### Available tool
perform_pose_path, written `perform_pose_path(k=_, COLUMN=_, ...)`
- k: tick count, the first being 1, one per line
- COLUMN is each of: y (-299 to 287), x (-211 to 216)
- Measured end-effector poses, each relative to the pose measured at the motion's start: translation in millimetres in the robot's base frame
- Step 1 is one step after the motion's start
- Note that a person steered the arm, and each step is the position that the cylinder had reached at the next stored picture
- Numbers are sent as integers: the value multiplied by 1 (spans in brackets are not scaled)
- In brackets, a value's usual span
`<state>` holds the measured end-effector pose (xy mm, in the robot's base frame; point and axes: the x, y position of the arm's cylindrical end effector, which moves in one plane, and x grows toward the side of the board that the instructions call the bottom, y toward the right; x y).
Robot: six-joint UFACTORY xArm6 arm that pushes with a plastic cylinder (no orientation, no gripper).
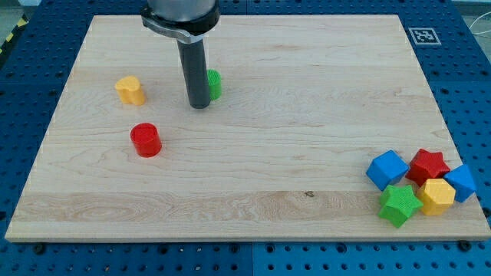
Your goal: Move the green circle to the red star
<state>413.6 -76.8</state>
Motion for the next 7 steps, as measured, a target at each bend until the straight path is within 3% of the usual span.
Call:
perform_pose_path(k=2, y=-23, x=-19)
perform_pose_path(k=4, y=-27, x=-75)
perform_pose_path(k=7, y=-18, x=-4)
